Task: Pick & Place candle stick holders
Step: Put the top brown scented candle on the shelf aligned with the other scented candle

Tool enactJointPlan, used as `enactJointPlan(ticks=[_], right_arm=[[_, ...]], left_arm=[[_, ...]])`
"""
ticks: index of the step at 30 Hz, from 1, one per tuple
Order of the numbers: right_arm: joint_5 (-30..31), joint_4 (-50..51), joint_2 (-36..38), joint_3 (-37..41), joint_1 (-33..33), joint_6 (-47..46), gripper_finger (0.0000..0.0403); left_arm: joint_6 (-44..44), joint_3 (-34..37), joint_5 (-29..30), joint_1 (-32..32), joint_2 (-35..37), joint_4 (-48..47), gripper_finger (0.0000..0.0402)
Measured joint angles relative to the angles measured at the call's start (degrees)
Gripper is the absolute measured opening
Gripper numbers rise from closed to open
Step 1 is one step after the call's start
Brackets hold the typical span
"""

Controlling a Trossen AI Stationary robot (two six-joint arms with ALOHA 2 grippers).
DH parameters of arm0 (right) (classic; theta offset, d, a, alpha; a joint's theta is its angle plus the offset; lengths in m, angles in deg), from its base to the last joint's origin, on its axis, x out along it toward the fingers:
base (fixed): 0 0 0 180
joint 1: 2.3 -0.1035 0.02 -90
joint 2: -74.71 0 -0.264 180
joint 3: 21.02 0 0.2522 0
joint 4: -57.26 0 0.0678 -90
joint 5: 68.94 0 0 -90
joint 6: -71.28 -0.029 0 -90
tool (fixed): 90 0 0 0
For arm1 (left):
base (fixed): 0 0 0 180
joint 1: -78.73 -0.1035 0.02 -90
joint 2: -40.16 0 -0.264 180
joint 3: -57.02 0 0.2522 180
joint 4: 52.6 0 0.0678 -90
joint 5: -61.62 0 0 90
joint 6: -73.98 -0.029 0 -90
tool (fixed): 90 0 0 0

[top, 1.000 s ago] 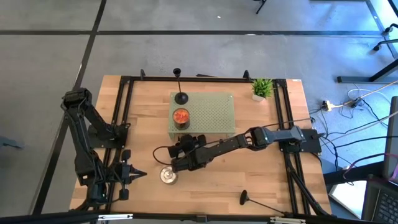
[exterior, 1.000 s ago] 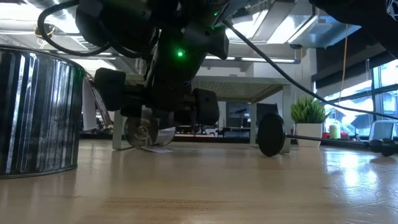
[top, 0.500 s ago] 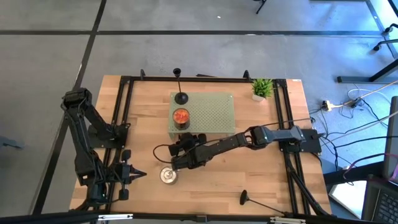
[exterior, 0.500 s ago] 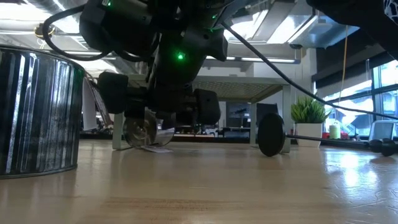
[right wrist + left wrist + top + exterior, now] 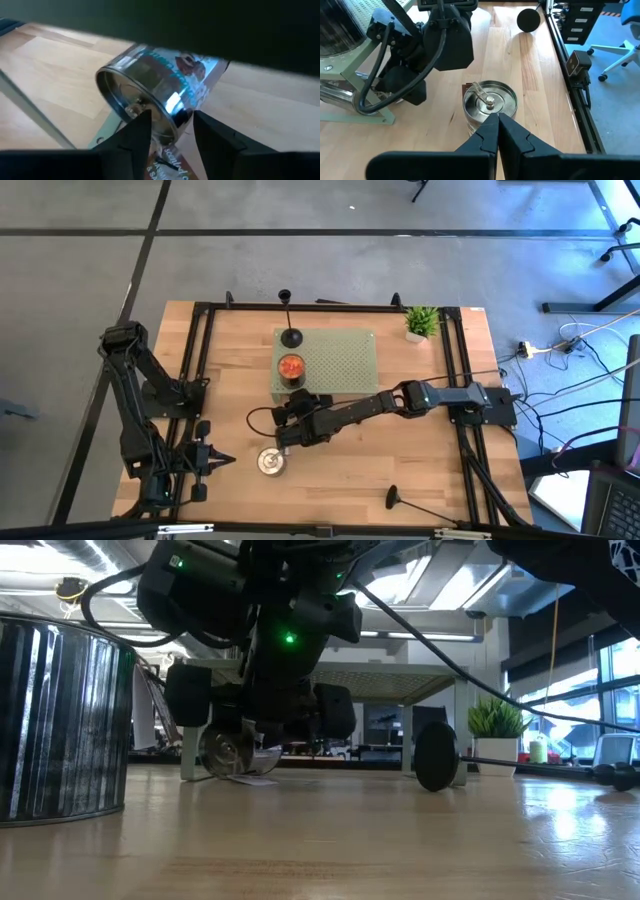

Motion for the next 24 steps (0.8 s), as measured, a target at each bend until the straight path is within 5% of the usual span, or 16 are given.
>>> enactJointPlan(ticks=[24], right_arm=[[-1.26, 1.79, 0.11, -0.07, 1.78, -0.02, 0.0049]], left_arm=[[0.02, 0.0, 0.04, -0.01, 0.0, -0.79, 0.0002]])
